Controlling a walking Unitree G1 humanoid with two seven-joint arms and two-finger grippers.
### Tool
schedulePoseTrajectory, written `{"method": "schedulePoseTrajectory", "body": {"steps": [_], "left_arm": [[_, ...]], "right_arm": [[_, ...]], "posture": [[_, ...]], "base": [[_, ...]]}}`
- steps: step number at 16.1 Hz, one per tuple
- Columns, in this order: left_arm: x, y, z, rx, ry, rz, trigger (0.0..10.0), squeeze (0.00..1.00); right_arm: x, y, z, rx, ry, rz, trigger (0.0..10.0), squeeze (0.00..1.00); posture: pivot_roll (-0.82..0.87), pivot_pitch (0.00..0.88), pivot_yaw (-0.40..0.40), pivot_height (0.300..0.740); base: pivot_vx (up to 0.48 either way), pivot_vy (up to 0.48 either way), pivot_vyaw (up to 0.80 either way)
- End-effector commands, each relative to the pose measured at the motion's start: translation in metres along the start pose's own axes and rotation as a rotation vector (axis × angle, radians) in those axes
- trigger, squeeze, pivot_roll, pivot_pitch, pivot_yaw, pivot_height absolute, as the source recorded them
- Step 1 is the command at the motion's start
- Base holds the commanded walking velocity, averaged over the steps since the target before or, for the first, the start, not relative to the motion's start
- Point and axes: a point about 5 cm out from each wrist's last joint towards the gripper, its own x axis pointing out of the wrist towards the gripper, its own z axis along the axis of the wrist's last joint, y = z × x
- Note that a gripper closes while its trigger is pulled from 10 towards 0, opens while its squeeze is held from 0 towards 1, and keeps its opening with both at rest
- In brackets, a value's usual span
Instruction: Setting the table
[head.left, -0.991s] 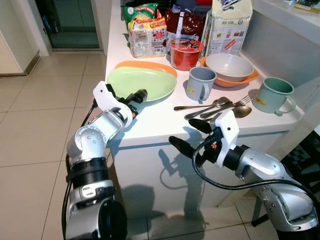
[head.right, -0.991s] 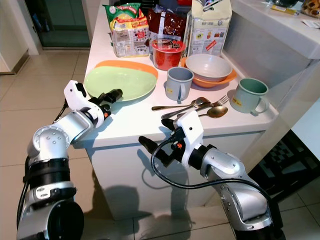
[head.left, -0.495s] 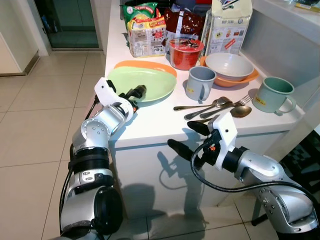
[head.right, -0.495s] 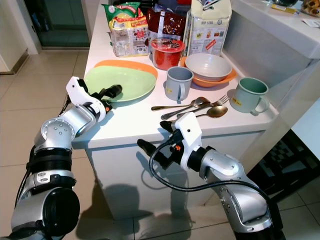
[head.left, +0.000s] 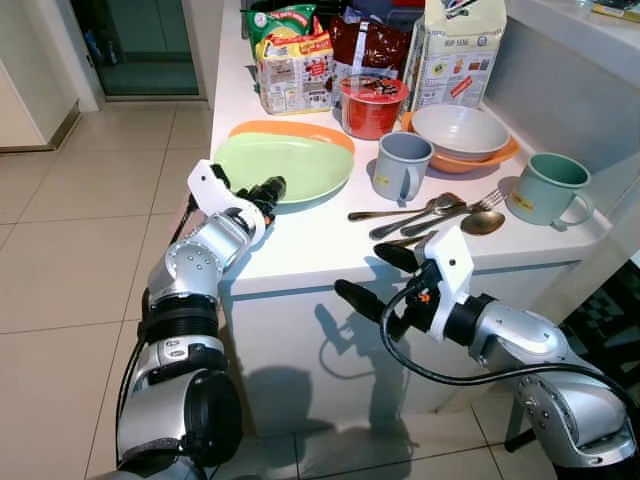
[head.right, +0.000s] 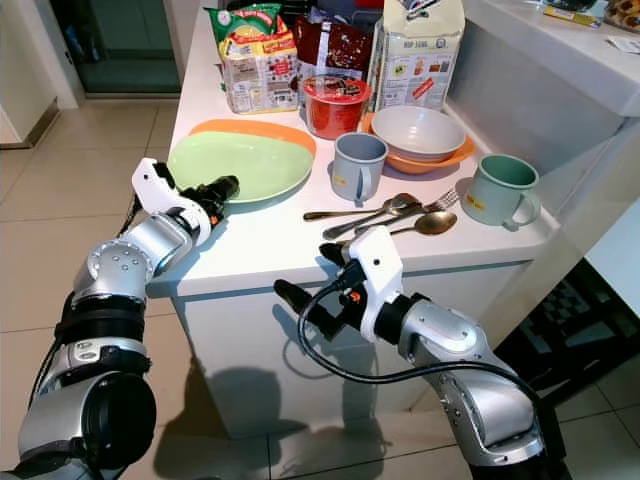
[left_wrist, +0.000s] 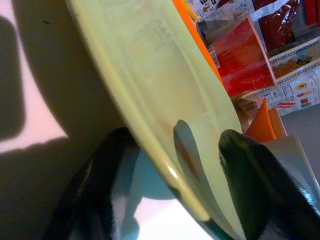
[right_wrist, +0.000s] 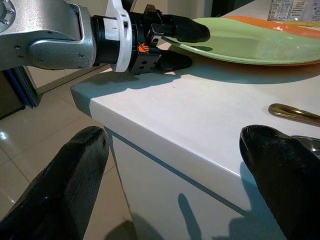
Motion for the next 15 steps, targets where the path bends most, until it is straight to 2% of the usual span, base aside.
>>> {"method": "schedulePoseTrajectory", "body": {"steps": [1,9,12,15], "left_arm": [[0.003,-0.001,-0.006,-0.004,0.031,0.000,0.0,0.00],[0.004,-0.003,-0.005,-0.015,0.022,-0.012,0.0,0.00],[0.000,-0.010,-0.001,-0.009,-0.003,-0.052,0.0,0.00],[-0.008,-0.023,0.007,-0.013,-0.041,-0.138,0.0,0.00]], "right_arm": [[-0.002,0.001,0.002,-0.016,0.006,-0.007,10.0,0.00],[-0.001,0.000,0.002,-0.020,0.012,-0.007,10.0,0.00],[-0.001,-0.001,0.003,-0.023,0.011,-0.010,10.0,0.00],[0.001,-0.001,0.003,-0.024,0.009,-0.009,10.0,0.00]], "posture": [[-0.01,0.000,-0.018,0.740],[-0.01,0.000,-0.020,0.740],[-0.01,0.000,-0.020,0.740],[0.00,0.000,-0.023,0.740]], "base": [[0.000,0.000,0.00],[0.000,0.000,0.00],[0.000,0.000,0.00],[0.000,0.000,0.00]]}}
